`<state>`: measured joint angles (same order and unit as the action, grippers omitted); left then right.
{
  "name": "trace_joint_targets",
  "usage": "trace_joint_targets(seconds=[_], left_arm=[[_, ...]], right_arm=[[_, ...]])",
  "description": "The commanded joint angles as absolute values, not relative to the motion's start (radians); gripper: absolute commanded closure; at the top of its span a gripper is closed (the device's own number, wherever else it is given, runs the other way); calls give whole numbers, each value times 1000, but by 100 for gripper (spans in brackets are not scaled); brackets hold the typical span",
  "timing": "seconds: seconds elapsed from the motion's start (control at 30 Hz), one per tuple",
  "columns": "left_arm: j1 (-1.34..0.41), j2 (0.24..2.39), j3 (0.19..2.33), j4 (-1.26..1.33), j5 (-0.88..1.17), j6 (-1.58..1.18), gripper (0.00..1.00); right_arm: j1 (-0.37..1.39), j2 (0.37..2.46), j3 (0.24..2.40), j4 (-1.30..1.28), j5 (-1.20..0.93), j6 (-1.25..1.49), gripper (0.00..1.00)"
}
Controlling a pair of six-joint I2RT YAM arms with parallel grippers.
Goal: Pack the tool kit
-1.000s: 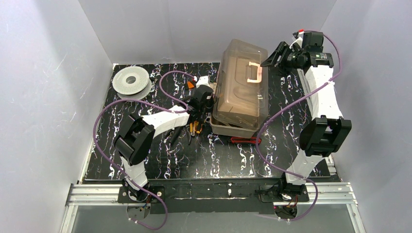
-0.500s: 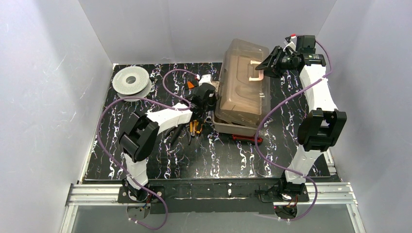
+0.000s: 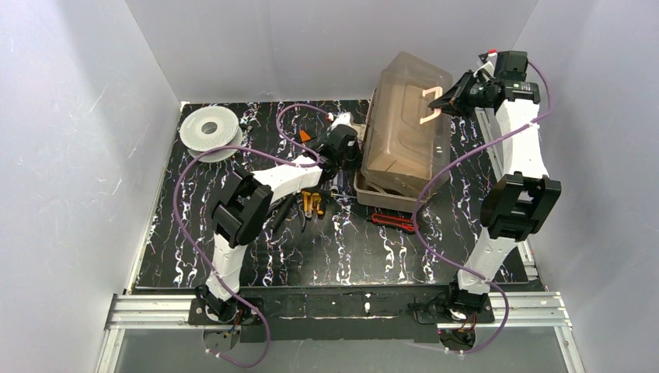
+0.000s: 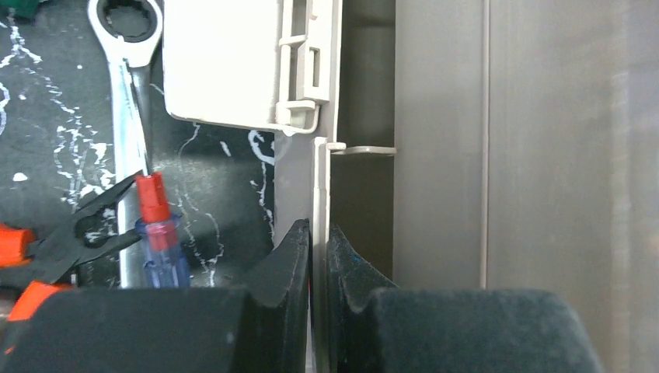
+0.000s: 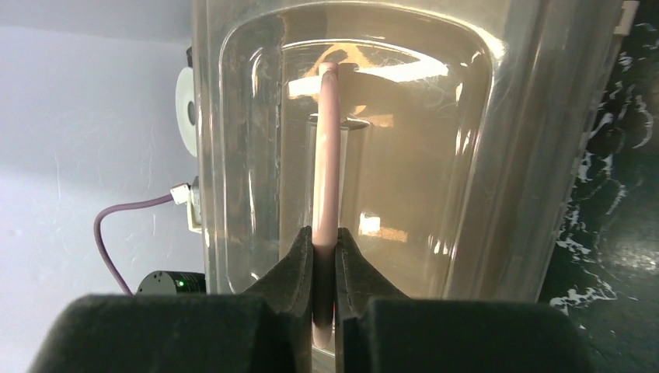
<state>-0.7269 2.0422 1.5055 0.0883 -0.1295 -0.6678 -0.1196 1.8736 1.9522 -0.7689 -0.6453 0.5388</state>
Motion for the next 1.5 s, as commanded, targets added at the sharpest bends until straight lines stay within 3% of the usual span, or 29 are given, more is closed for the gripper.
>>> trace_joint_targets(seconds=[0.0, 0.43, 0.83, 1.03, 1.47], left_arm=[[-740, 2026, 1601, 198, -56, -754, 100], [-785, 2087, 1664, 246, -33, -792, 100], [-855, 2088, 1497, 346, -125, -830, 100], [-833, 1955, 1332, 364, -230, -762, 100], [-658, 1615, 938, 361, -312, -721, 100]], right_arm=[[-146, 1882, 2086, -792, -651, 493, 99], [-146, 1909, 2085, -819, -640, 456, 99], [-149, 1858, 1967, -795, -631, 434, 99], [-83, 1828, 1881, -720, -622, 475, 99], [154, 1897, 1938, -612, -605, 573, 99]])
